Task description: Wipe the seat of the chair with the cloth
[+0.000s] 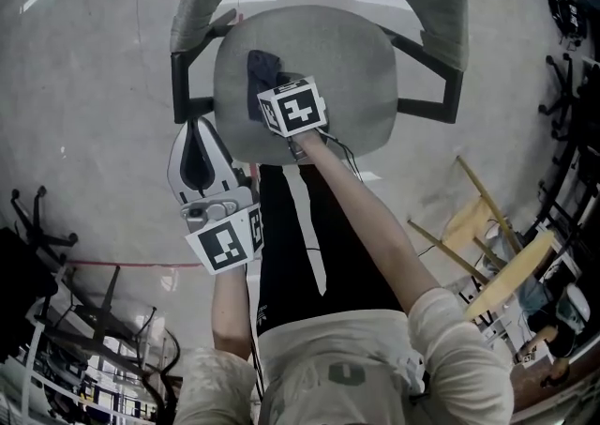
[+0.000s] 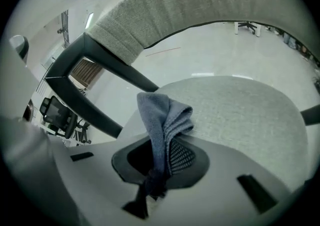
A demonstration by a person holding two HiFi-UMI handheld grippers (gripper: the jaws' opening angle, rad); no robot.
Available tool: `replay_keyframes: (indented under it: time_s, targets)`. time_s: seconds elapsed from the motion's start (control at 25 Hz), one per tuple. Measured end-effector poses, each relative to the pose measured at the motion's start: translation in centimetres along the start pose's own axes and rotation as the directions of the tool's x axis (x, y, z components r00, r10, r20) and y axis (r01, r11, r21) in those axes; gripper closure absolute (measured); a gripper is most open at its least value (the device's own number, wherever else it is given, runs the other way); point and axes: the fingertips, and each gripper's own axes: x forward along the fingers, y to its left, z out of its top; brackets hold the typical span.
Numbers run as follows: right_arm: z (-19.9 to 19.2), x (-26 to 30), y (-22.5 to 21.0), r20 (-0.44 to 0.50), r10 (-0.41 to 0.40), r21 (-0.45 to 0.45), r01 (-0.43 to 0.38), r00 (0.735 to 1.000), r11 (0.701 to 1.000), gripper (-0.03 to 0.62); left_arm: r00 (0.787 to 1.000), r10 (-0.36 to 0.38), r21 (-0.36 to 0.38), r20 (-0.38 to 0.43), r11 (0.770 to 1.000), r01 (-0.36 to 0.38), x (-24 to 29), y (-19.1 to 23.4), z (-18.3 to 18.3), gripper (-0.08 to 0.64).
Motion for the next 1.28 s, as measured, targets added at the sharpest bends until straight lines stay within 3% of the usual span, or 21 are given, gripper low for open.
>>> replay_keyframes:
  time_s: [0.6,1.08,1.28]
  targets:
    - [-4.1,-6.6,-11.6,-0.031,-0.214,-0.042,0.213,0.976,0.976,0.543,0.997,-0.077,0.013,-0.006,0.997,0.077,1.4,-4.3,-0.2,0.540]
    - [-7.5,-12.4,-20.5,-0.035,-0.426,-0.009,0.426,0.904,0.905,0.543,0.989,-0.145,0.041,-0.026,0.988,0.146,1.4,-6.9,-0.4,0.540]
    - [-8.5,-13.5,-22.2,-0.051,-0.472,0.023,0.474,0.880,0.880,0.543,0.988,-0.152,0.047,-0.024,0.987,0.153,1.8,-7.5,-0.3,0.540]
